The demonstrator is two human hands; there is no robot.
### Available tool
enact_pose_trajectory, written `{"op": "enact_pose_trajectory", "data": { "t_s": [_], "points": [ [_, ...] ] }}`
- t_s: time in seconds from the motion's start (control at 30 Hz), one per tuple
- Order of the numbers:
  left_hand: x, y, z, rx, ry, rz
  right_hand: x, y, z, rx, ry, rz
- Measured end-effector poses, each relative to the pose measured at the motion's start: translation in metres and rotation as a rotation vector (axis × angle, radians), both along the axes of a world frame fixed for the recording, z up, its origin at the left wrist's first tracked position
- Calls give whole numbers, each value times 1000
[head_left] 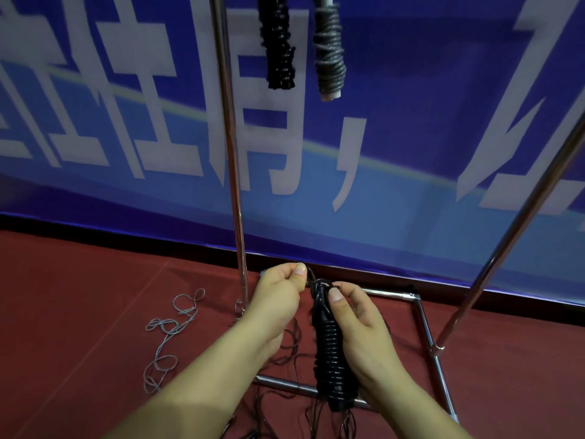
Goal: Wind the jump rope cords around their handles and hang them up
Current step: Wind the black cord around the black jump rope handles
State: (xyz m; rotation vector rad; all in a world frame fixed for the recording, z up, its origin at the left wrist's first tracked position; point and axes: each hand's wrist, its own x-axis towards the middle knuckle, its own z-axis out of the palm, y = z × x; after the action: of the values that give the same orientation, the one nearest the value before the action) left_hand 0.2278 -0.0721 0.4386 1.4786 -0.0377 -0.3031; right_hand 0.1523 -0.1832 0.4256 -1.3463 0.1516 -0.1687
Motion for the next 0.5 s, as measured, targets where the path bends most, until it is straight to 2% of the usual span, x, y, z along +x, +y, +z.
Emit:
{"op": "enact_pose_trajectory", "data": {
  "t_s": [0.1, 0.23, 0.37, 0.5],
  "points": [
    [-6, -7, 24, -4, -105, -51, -6, -18, 25, 0, -21, -1],
    [-11, -21, 65, 89, -352, -123, -13, -48, 63, -11, -34, 4],
    [-15, -47, 104, 186, -458, -236, -18, -69, 94, -104, -87, 4],
    [-16, -76, 140, 235, -498, -247, -24, -89, 125, -146, -161, -22]
  ]
}}
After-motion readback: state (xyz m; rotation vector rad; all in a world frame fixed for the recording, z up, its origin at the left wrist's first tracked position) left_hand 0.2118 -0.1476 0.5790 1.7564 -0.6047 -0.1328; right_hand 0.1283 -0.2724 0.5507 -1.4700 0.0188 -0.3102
